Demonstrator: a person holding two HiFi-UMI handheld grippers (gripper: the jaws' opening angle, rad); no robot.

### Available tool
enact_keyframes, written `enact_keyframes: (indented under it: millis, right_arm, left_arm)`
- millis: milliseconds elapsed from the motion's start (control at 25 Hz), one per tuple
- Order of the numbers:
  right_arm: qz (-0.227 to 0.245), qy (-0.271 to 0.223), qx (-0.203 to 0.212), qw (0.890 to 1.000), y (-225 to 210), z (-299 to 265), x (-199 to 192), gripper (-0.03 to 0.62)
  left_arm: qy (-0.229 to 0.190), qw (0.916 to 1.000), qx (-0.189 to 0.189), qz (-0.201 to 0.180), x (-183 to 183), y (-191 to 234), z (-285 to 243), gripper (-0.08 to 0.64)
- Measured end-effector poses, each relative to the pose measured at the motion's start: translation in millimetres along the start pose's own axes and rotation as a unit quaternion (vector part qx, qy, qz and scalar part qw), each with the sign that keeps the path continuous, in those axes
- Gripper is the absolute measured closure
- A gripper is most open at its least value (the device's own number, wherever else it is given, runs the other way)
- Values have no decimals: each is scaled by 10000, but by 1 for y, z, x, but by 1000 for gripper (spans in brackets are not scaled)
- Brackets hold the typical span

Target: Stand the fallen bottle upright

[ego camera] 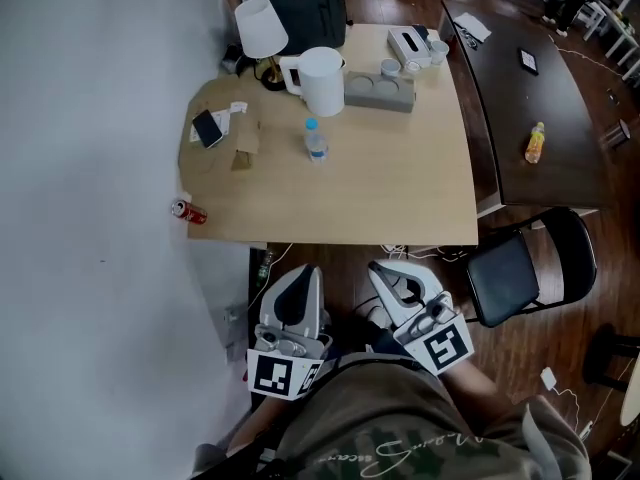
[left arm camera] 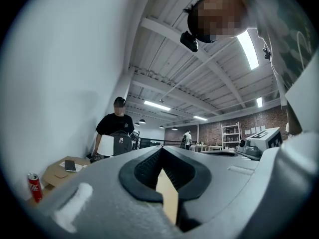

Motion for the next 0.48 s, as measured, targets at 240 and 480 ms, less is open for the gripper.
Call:
enact_keyframes:
  millis: [240, 480]
  right_arm:
    - [-182, -266, 57, 9995, 20, -18, 11, 591]
    - [-272, -286, 86, 9992, 34, -31, 12, 591]
  left_arm:
    - [-266, 9996, 82, -73, 13, 17, 29, 557]
    - [-432, 9988, 198, -99, 20, 32, 43, 557]
Point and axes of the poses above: the fingertips, and each gripper's own axes: z backward along the fingers, y to its left, x out of its top, the point moved 9 cm from there along z, backward along the fingers, and after that the axes turned 2 degrees about y, right-handed, at the moved point
